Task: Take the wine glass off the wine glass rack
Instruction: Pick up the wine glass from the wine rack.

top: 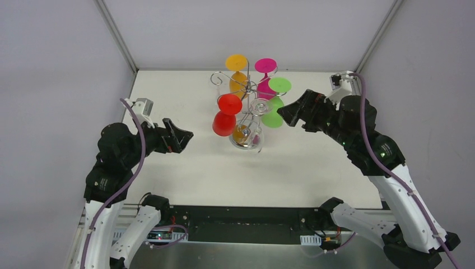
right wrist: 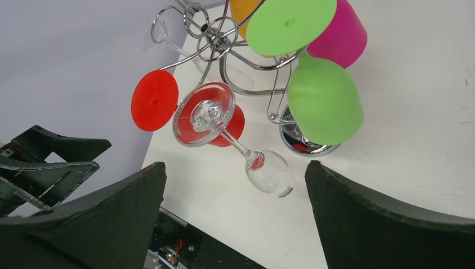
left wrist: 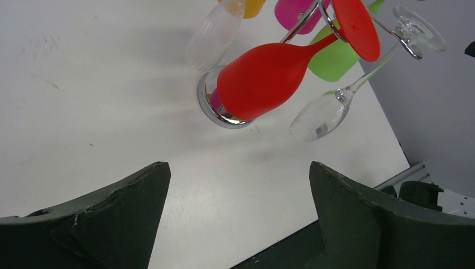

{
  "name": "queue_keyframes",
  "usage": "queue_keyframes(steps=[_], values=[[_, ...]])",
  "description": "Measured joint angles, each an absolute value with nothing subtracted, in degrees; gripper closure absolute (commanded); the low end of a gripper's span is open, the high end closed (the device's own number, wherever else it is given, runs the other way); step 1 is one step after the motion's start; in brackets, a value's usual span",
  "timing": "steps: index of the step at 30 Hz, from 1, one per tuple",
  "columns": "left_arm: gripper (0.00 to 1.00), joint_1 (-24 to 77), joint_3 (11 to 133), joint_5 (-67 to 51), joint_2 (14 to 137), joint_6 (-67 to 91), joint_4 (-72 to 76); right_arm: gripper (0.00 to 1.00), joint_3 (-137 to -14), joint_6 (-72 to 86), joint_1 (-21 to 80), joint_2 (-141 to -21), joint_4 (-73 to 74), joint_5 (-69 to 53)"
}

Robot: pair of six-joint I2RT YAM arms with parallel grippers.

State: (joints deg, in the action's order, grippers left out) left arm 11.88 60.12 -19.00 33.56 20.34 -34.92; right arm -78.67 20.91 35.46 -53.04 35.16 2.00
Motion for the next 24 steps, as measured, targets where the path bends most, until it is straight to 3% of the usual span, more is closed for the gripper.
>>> queue_keyframes(steps=[13,24], values=[[0.00,11.9,74.8,-23.5,48.1,20.4,-45.0,0.08,-77.0,30.9,35.4,-55.6,34.8,-2.1],[0.00,19.3,78.8,-18.8,53.1,20.5,-47.6,0.30,-72.6,41.3,33.7,-57.5,29.0,-2.9]])
